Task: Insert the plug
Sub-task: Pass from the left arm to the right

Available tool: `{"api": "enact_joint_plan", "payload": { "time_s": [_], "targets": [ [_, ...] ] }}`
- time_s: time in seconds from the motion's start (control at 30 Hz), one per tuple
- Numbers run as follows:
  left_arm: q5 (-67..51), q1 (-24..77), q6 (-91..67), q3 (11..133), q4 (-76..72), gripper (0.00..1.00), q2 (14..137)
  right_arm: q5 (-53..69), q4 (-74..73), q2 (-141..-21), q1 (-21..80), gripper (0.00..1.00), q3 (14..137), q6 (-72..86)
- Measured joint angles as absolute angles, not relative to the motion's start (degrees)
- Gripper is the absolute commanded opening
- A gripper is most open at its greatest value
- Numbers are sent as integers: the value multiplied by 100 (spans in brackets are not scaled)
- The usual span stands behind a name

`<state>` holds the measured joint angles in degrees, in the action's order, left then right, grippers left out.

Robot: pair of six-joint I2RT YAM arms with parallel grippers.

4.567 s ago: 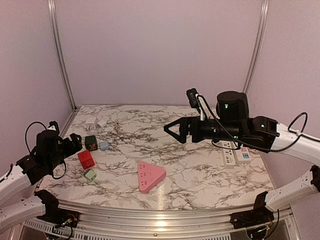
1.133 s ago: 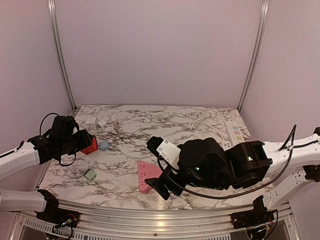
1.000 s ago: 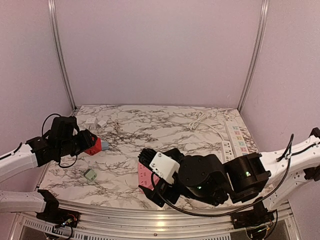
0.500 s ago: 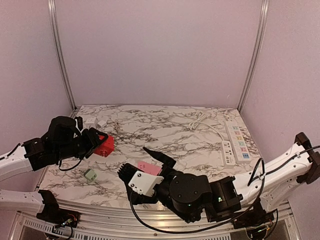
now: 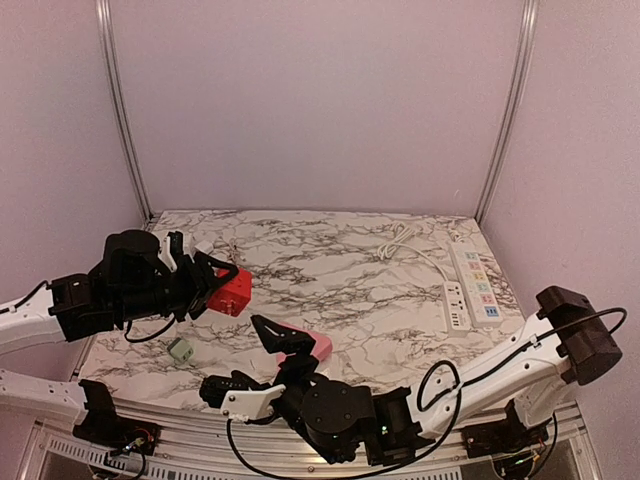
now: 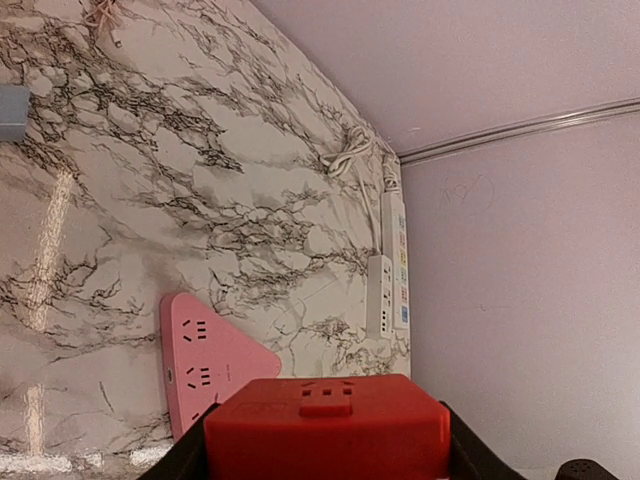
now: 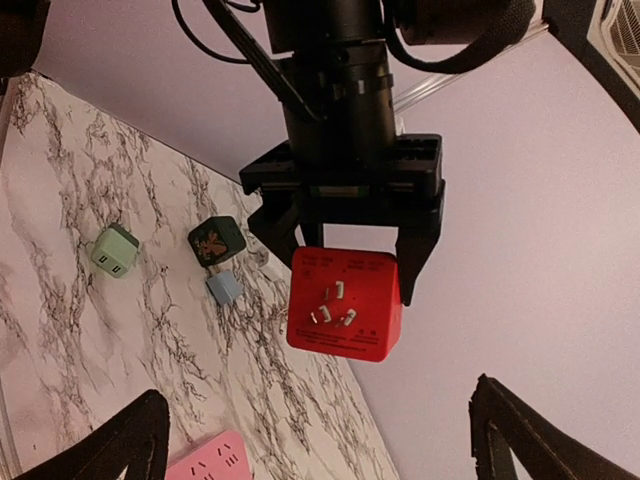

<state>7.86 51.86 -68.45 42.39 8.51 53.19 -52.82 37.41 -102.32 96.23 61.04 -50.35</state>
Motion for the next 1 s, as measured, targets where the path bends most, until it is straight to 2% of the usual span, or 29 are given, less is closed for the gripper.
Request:
{"api": "enact_joint_plan", "payload": {
  "time_s": [0.4, 0.7, 1.0],
  "targets": [
    [757, 5701, -7153, 4333, 587, 30, 5212, -5638, 4598, -10750, 9585, 99, 6622, -6154],
    [773, 5874, -7229, 4333, 445, 30, 5105, -6259, 5815, -11419, 9413, 98, 6838, -7199],
    [799, 5988, -7303, 4331, 401, 30, 5004, -6600, 6761, -11583, 9244, 98, 7153, -7955]
  ]
}}
